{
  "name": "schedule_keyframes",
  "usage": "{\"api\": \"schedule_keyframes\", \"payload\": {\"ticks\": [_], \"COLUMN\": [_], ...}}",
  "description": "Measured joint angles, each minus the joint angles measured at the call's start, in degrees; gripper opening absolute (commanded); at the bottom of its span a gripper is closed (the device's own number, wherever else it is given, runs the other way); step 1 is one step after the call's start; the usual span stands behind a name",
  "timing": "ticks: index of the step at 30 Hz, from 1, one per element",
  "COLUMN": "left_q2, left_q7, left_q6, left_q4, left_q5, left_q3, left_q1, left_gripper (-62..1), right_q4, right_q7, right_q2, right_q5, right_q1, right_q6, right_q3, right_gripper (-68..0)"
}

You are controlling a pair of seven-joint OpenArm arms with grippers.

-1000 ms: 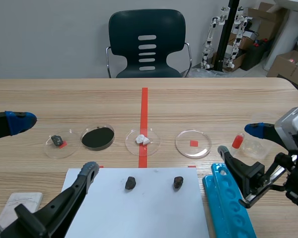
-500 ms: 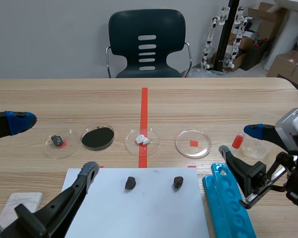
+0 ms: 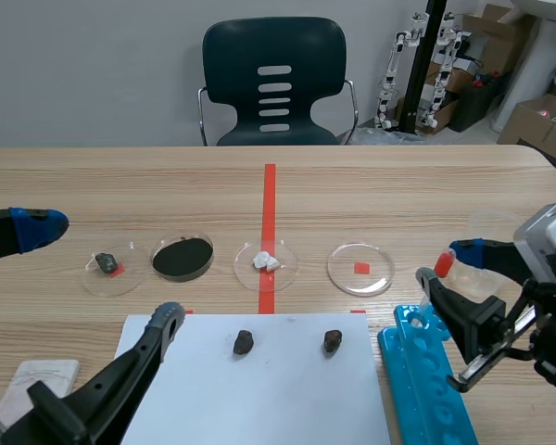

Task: Pick up the dropper by the top with the right hand

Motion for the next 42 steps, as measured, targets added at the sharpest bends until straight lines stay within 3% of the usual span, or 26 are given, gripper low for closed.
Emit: {"api": "schedule_keyframes", "payload": {"ticks": [17,27,31,42], "left_q2": [0.0,0.0,0.0,0.0], "left_q7": [0.0,0.0,0.0,0.0], "left_q6": [0.0,0.0,0.0,0.0], "left_q4": [0.0,0.0,0.0,0.0], "left_q5": [0.0,0.0,0.0,0.0], "left_q3": [0.0,0.0,0.0,0.0], "left_q1": [0.0,0.0,0.0,0.0], "left_gripper": [1.4,1.4,1.4,1.4], "right_q4": [0.0,0.0,0.0,0.0], "right_q7": [0.0,0.02,0.0,0.0], "right_q2": [0.0,0.0,0.0,0.0], "right_q5": [0.0,0.0,0.0,0.0], "right_q1": [0.0,-0.11,-0.11,-0.11], "right_q6": [0.15,0.15,0.15,0.15], "right_q3": [0.0,0.0,0.0,0.0], "right_gripper": [-57.8,-58.2,-62.4,-65.4]}}
